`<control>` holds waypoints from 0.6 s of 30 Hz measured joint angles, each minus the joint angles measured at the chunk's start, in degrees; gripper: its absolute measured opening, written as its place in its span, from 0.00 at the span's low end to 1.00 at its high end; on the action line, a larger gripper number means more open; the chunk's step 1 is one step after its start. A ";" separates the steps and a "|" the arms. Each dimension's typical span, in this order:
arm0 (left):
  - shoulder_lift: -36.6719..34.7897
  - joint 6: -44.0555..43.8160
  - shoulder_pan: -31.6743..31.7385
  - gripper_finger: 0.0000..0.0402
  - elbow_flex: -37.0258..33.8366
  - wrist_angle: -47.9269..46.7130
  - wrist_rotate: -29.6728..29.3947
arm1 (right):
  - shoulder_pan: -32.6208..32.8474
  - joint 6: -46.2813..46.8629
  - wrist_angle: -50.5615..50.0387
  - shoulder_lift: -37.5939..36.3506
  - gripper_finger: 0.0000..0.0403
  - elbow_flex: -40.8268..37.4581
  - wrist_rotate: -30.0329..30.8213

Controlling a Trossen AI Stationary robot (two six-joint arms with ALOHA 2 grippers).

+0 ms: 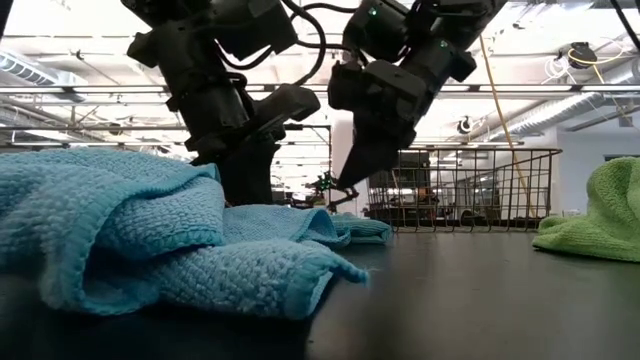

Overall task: Fold microfiber towels
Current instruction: Fold the top blue towel

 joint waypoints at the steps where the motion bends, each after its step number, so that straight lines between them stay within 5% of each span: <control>1: 0.00 0.05 0.02 0.00 -0.02 -0.02 0.02 | 0.78 0.00 0.07 0.49 0.00 0.00 -0.01; 18: 0.00 -0.19 -0.03 0.01 -0.01 -0.70 0.11 | 1.58 -1.69 5.16 8.12 0.00 0.04 2.12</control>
